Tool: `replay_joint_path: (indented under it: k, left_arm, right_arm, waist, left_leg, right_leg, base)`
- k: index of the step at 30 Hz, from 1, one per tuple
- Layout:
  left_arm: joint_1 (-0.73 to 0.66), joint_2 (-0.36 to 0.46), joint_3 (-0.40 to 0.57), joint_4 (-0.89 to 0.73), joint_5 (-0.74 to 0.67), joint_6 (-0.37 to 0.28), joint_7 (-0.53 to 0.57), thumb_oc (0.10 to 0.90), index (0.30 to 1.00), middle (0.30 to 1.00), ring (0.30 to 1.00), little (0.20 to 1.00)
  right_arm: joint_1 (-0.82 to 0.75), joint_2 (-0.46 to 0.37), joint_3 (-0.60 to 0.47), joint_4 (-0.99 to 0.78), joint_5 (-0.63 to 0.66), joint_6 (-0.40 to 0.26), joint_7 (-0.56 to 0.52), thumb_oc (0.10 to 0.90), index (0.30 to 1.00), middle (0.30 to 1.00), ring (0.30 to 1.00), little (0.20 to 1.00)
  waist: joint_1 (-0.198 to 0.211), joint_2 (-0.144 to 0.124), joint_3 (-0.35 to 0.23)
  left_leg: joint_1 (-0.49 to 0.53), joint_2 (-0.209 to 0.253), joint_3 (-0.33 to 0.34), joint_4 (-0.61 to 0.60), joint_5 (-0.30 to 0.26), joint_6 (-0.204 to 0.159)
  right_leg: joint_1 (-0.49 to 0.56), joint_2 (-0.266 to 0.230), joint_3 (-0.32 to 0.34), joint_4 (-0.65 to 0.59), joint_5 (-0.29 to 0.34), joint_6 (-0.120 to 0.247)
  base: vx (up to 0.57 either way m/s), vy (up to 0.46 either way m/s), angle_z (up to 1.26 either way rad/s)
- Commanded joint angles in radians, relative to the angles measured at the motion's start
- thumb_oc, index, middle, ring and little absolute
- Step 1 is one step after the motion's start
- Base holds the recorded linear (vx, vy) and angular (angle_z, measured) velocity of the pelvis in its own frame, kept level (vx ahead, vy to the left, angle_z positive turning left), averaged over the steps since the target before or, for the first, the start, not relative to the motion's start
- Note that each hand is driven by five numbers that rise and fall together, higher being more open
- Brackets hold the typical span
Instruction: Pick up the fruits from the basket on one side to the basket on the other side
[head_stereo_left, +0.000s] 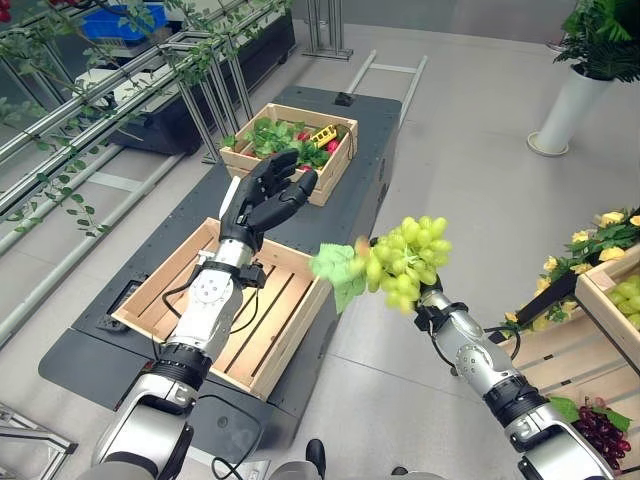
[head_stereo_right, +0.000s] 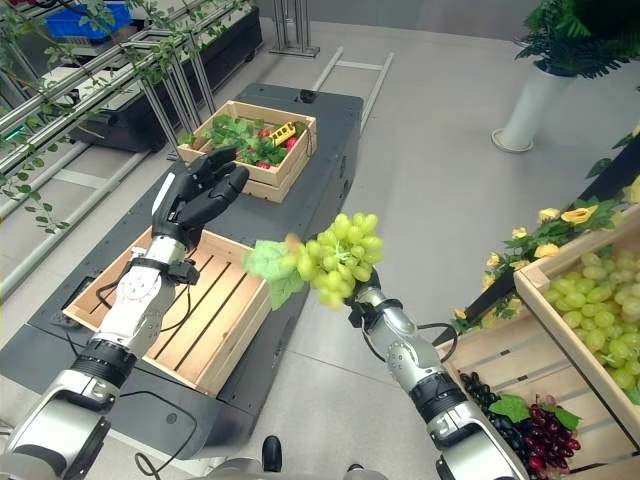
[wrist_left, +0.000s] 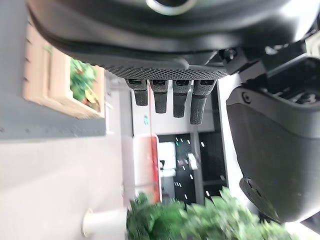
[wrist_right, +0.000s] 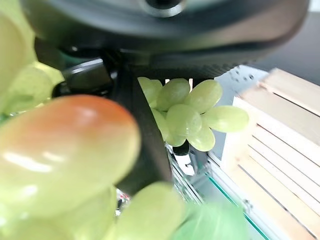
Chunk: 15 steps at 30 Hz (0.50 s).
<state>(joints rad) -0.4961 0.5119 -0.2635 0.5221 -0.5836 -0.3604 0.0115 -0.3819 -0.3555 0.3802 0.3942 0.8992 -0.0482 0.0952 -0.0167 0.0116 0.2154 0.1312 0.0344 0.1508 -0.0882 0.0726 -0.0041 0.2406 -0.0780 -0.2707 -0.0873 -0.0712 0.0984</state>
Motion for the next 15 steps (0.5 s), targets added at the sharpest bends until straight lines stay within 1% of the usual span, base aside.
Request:
replay_joint_path:
  k: [1,4,6,7,9,10,13,15]
  left_arm:
    - [-0.063,-0.021,0.077,0.089,0.001,-0.16,0.007,0.8,0.9,0.9,0.9,0.9]
    - [-0.028,-0.021,0.104,0.083,0.009,-0.153,0.016,0.8,0.9,0.9,0.9,0.9]
    - [-0.013,-0.022,0.118,0.085,-0.011,-0.142,0.032,0.8,0.9,0.9,0.9,0.9]
    - [-0.009,-0.023,0.121,0.086,-0.014,-0.142,0.035,0.8,0.9,0.9,0.9,0.9]
    - [0.01,-0.03,0.134,0.089,-0.03,-0.139,0.052,0.8,0.9,0.9,0.9,0.9]
    - [0.032,-0.038,0.145,0.092,-0.035,-0.14,0.064,0.8,0.9,0.9,0.9,0.9]
    - [0.078,-0.068,0.161,0.09,-0.059,-0.134,0.084,0.8,0.9,0.9,0.9,0.9]
    - [0.134,-0.114,0.165,0.085,-0.044,-0.123,0.101,0.8,0.9,0.9,0.9,0.9]
  right_arm:
    - [-0.002,0.015,-0.078,-0.097,-0.077,-0.175,0.048,0.4,0.3,0.3,0.3,0.3]
    - [0.045,-0.016,-0.099,-0.129,-0.143,-0.189,0.05,0.4,0.3,0.3,0.3,0.3]
    - [0.067,-0.039,-0.116,-0.148,-0.197,-0.207,0.051,0.4,0.3,0.3,0.3,0.3]
    - [0.072,-0.044,-0.121,-0.152,-0.201,-0.207,0.054,0.4,0.3,0.3,0.3,0.3]
    - [0.088,-0.063,-0.135,-0.172,-0.249,-0.214,0.059,0.4,0.3,0.3,0.3,0.3]
    - [0.106,-0.083,-0.145,-0.199,-0.265,-0.212,0.067,0.4,0.3,0.3,0.3,0.3]
    - [0.132,-0.102,-0.173,-0.238,-0.26,-0.2,0.095,0.4,0.3,0.3,0.3,0.3]
    - [0.152,-0.109,-0.198,-0.281,-0.247,-0.172,0.117,0.4,0.3,0.3,0.3,0.3]
  waist:
    - [-0.028,-0.01,-0.146]
    - [-0.047,-0.012,-0.143]
    - [-0.062,-0.013,-0.139]
    - [-0.064,-0.014,-0.138]
    - [-0.074,-0.015,-0.134]
    - [-0.082,-0.018,-0.131]
    - [-0.091,-0.025,-0.125]
    - [-0.095,-0.032,-0.12]
  left_leg:
    - [0.033,0.035,0.016,0.001,-0.123,-0.045]
    - [0.04,0.039,0.035,0.001,-0.127,-0.042]
    - [0.047,0.041,0.05,0.001,-0.131,-0.04]
    - [0.048,0.041,0.053,0.001,-0.132,-0.04]
    - [0.053,0.043,0.065,0.001,-0.134,-0.039]
    - [0.057,0.043,0.074,0.001,-0.136,-0.038]
    - [0.064,0.046,0.09,0.001,-0.142,-0.035]
    - [0.071,0.048,0.101,0.001,-0.144,-0.033]
  right_leg:
    - [-0.05,-0.002,0.029,0.0,0.016,-0.039]
    - [-0.054,-0.001,0.048,0.0,0.019,-0.035]
    - [-0.057,-0.001,0.065,0.0,0.022,-0.031]
    - [-0.057,-0.001,0.067,0.0,0.023,-0.031]
    - [-0.059,-0.001,0.077,0.0,0.025,-0.027]
    - [-0.061,-0.001,0.085,0.0,0.027,-0.025]
    - [-0.065,0.001,0.094,0.0,0.028,-0.022]
    - [-0.066,0.007,0.105,0.001,0.027,-0.023]
  base:
    - [0.01,0.036,-0.24]
    - [0.0,0.039,-0.23]
    - [0.0,0.033,-0.2]
    - [0.01,0.031,-0.28]
    - [0.01,0.029,-0.28]
    - [0.01,0.021,-0.19]
    - [0.01,-0.002,-0.26]
    - [0.03,-0.02,-0.21]
